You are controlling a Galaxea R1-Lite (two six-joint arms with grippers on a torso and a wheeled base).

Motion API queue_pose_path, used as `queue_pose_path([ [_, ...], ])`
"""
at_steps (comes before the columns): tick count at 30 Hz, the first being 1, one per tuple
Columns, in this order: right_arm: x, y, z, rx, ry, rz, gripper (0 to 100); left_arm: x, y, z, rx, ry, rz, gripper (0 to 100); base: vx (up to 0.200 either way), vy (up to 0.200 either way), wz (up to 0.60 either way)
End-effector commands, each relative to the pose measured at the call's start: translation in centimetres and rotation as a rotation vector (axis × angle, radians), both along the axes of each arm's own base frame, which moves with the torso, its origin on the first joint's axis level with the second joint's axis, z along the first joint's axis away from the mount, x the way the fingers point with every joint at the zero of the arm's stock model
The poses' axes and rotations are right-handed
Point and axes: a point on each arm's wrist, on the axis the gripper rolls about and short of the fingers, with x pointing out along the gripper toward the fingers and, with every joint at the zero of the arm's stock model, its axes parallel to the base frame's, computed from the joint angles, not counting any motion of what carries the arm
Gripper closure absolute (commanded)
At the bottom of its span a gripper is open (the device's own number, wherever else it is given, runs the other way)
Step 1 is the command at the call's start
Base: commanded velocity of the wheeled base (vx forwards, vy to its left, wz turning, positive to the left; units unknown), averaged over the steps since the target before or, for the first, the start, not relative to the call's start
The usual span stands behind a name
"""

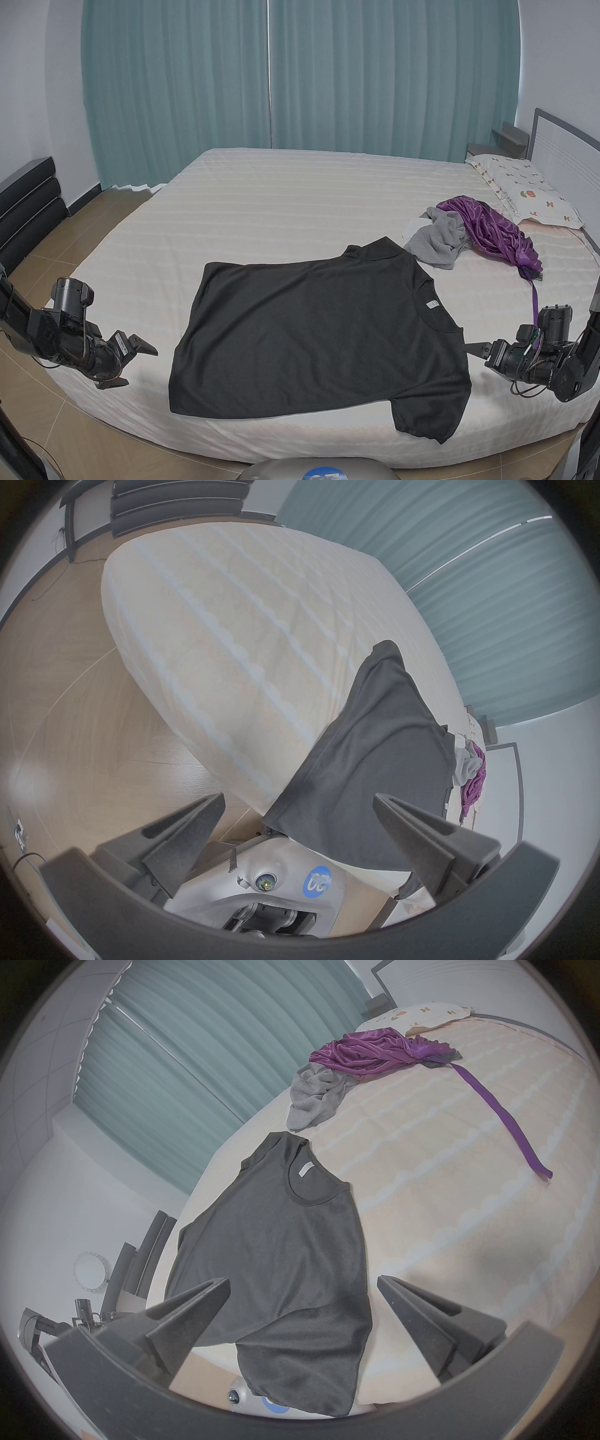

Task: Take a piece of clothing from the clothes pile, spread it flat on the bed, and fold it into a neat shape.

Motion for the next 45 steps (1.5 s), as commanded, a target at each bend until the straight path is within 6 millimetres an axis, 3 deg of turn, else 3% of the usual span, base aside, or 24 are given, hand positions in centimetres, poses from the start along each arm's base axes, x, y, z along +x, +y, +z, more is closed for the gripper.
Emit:
queue_pose_path([
  [1, 0.0, 0.0, -0.1, 0.000, 0.002, 0.000, 0, 0.1, 0.0, -0.1, 0.000, 0.003, -0.001, 0, 0.000, 0.200, 0.00],
  [27, 0.3, 0.3, -0.7, 0.002, 0.024, 0.013, 0, 0.0, -1.1, -0.1, -0.020, 0.010, -0.032, 0, 0.000, 0.015, 0.00],
  [36, 0.3, 0.3, -0.7, 0.002, 0.024, 0.013, 0, 0.2, -1.7, 0.0, -0.045, 0.012, -0.015, 0, 0.000, -0.200, 0.00],
  [45, 0.3, 0.4, -0.9, 0.004, 0.032, 0.016, 0, 0.4, -1.7, 0.2, -0.050, -0.011, -0.005, 0, 0.000, 0.000, 0.00],
])
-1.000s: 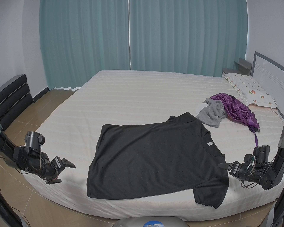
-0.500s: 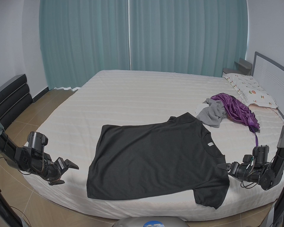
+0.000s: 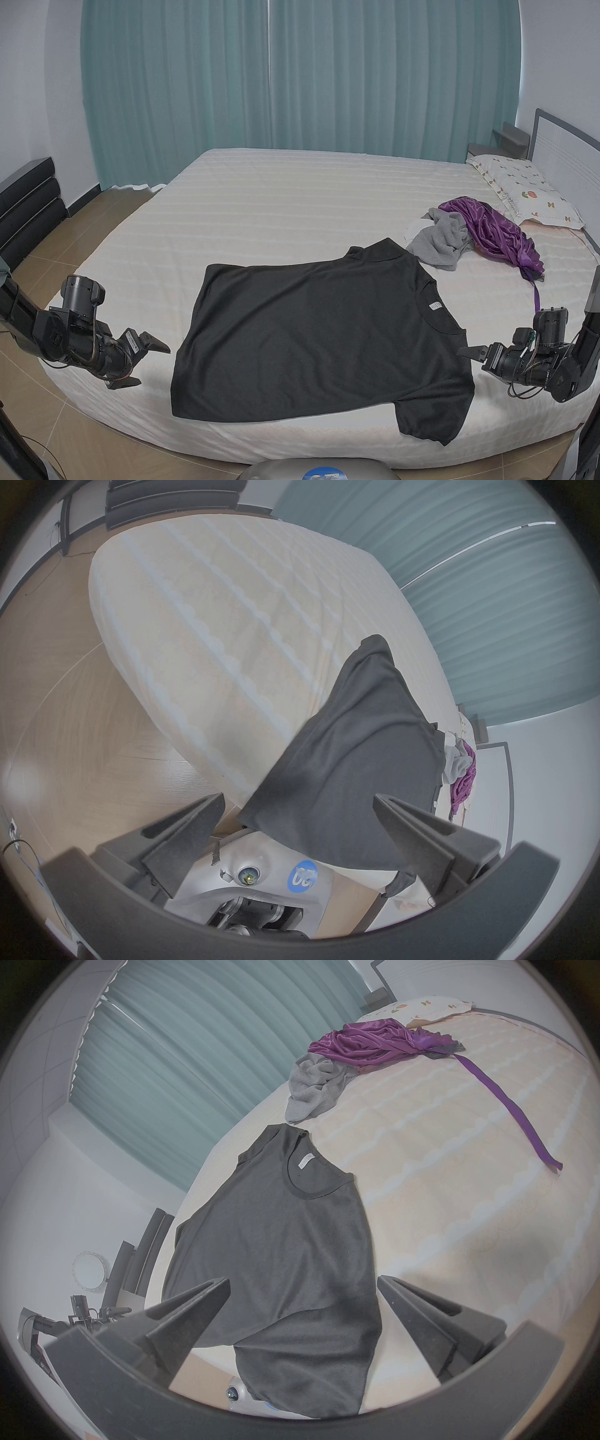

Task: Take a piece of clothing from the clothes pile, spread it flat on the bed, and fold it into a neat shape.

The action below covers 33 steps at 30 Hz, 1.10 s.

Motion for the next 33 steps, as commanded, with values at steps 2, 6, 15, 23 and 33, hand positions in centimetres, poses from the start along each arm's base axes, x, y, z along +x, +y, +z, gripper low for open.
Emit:
queue_pose_path([
  [2, 0.0, 0.2, -0.2, 0.001, 0.007, 0.008, 0, 0.0, 0.0, 0.0, -0.007, -0.003, 0.010, 0, 0.200, 0.000, 0.00],
  [6, 0.0, 0.4, -0.3, 0.000, 0.015, 0.014, 0, 0.1, 0.0, 0.0, -0.009, -0.004, 0.010, 0, 0.200, 0.000, 0.00],
  [15, 0.0, 0.5, -0.4, 0.002, 0.017, 0.019, 0, 0.4, 0.0, 0.2, -0.008, -0.013, 0.012, 0, 0.067, 0.000, 0.00],
  [23, 0.0, 0.5, -0.3, 0.011, 0.018, 0.013, 0, 1.6, 0.1, 0.6, -0.010, -0.044, 0.015, 0, 0.000, 0.000, 0.00],
  [33, 0.3, 0.5, -0.2, 0.050, 0.022, -0.019, 0, 9.9, 0.0, -1.1, -0.012, -0.108, 0.005, 0, 0.000, 0.000, 0.00],
])
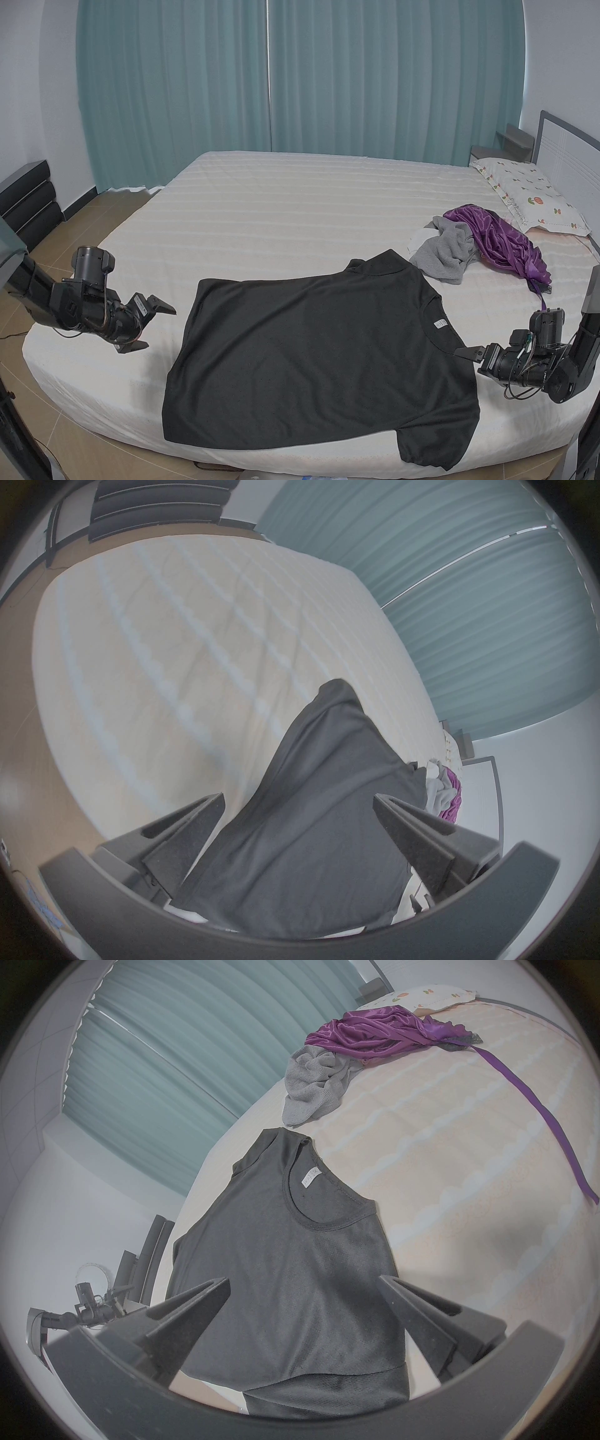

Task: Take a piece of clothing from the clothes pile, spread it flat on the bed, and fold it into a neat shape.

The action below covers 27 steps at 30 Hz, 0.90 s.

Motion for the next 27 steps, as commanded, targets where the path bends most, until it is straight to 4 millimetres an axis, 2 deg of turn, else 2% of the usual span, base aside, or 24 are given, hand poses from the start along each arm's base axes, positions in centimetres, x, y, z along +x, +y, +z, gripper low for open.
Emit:
queue_pose_path([
  [1, 0.2, 0.0, 0.1, 0.016, -0.004, -0.013, 0, 5.5, -0.7, -2.9, -0.002, 0.003, -0.024, 0, 0.000, 0.000, 0.00],
  [6, 0.4, 0.0, 0.1, 0.028, -0.004, -0.021, 0, 10.0, -2.0, -4.3, 0.000, -0.054, -0.057, 0, 0.000, 0.000, 0.00],
  [9, 0.5, 0.0, 0.1, 0.031, -0.003, -0.020, 0, 11.9, -2.9, -5.1, 0.012, -0.080, -0.071, 0, 0.000, 0.000, 0.00],
  [11, 0.5, 0.0, 0.0, 0.031, 0.001, -0.021, 0, 13.6, -4.0, -6.5, 0.029, -0.093, -0.079, 0, 0.000, 0.000, 0.00],
  [16, 0.7, 0.1, -0.4, 0.032, 0.013, -0.016, 0, 16.7, -5.0, -8.9, 0.102, -0.163, -0.024, 0, 0.000, 0.000, 0.00],
  [19, 0.8, 0.1, -0.4, 0.032, 0.011, -0.018, 0, 17.9, -5.0, -9.6, 0.130, -0.199, 0.013, 0, 0.000, 0.000, 0.00],
  [27, 0.8, 0.2, -0.5, 0.031, 0.014, -0.016, 0, 19.1, -4.6, -9.5, 0.129, -0.244, 0.030, 0, 0.000, 0.000, 0.00],
])
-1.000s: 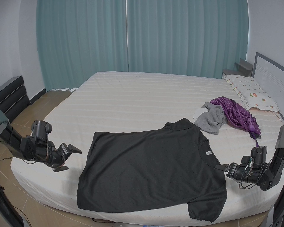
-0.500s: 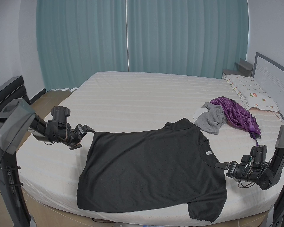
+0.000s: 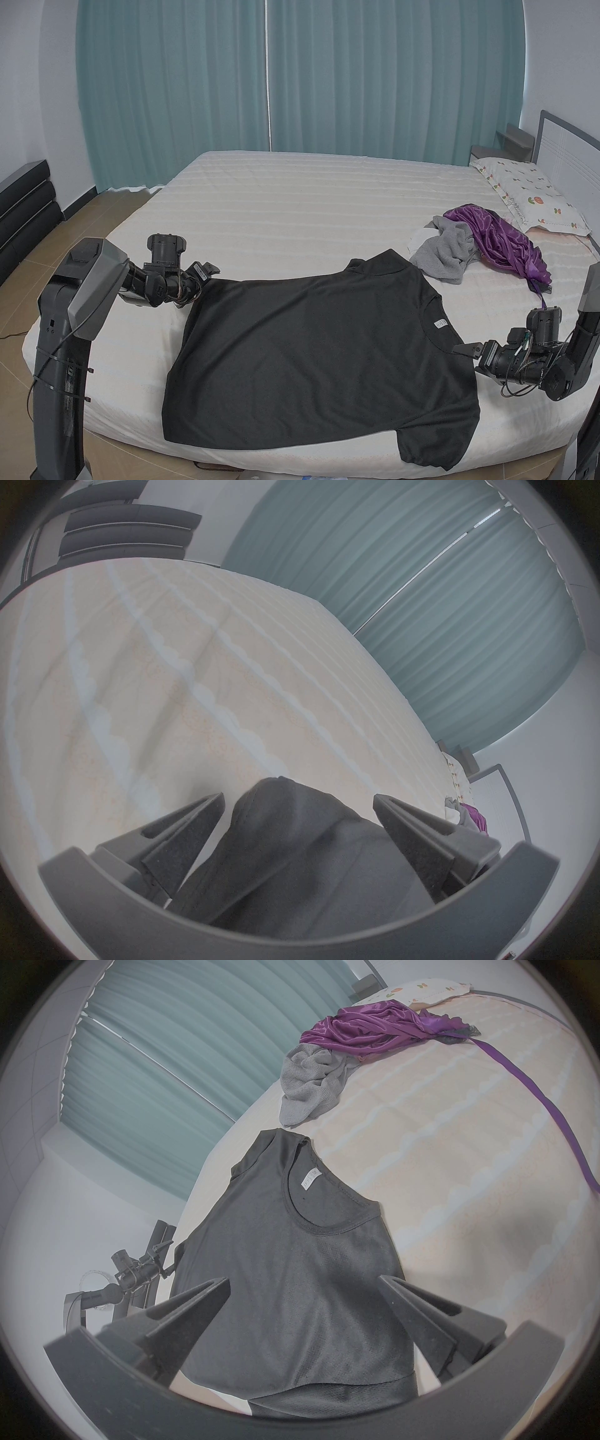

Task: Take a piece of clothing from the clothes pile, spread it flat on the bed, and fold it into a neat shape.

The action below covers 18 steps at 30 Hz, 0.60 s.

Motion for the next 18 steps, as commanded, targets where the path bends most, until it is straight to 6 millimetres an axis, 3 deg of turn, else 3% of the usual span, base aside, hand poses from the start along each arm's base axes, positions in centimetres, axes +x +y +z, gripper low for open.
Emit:
queue_pose_path([
  [1, 0.1, 0.1, -0.2, 0.000, 0.008, 0.002, 0, 0.9, 0.1, -2.1, 0.002, 0.008, 0.007, 0, 0.000, 0.000, 0.00],
  [2, 0.1, 0.1, -0.2, 0.000, 0.008, 0.002, 0, 1.0, 0.2, -2.0, 0.001, 0.002, 0.009, 100, 0.000, 0.000, 0.00],
  [16, 0.3, 0.0, 0.0, 0.018, -0.014, -0.015, 0, 3.6, 0.9, 1.2, 0.007, -0.148, 0.124, 100, 0.000, 0.000, 0.00],
  [18, 1.1, 0.2, 0.5, 0.049, -0.066, -0.032, 0, 4.2, 1.3, 1.5, 0.016, -0.175, 0.148, 100, 0.000, 0.000, 0.00],
])
